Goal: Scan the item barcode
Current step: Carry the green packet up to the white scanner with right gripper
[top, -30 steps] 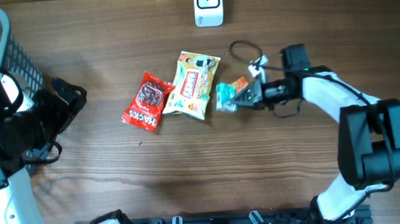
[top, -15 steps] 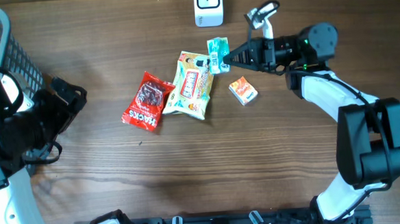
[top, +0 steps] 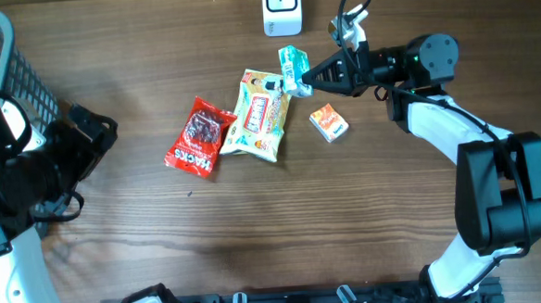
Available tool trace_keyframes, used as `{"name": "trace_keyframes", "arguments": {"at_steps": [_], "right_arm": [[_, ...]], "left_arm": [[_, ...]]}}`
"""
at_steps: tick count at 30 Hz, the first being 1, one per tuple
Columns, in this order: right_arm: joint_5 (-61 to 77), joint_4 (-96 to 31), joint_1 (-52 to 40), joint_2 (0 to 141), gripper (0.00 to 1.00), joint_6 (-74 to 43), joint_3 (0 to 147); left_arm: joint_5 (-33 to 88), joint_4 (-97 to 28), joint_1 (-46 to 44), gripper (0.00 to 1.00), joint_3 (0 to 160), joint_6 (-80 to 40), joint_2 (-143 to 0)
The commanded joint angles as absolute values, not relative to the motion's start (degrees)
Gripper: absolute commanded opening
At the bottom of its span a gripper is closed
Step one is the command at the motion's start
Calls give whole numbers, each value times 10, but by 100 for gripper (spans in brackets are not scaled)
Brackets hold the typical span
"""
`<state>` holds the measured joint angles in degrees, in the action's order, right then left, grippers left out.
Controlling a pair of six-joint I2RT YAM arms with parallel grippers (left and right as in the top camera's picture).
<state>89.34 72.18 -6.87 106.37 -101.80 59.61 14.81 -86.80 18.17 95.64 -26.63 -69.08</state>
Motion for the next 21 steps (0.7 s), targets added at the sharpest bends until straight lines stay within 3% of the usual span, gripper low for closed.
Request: {"name": "trace_keyframes", "arguments": {"at_steps": [1,21], "right_arm": [[912,723,-69,1066,4,-1020,603],[913,723,-69,1066,4,-1005,603]], "left_arm": [[145,-867,185,100,959,-257,-691],[145,-867,185,100,959,-257,-691]]}}
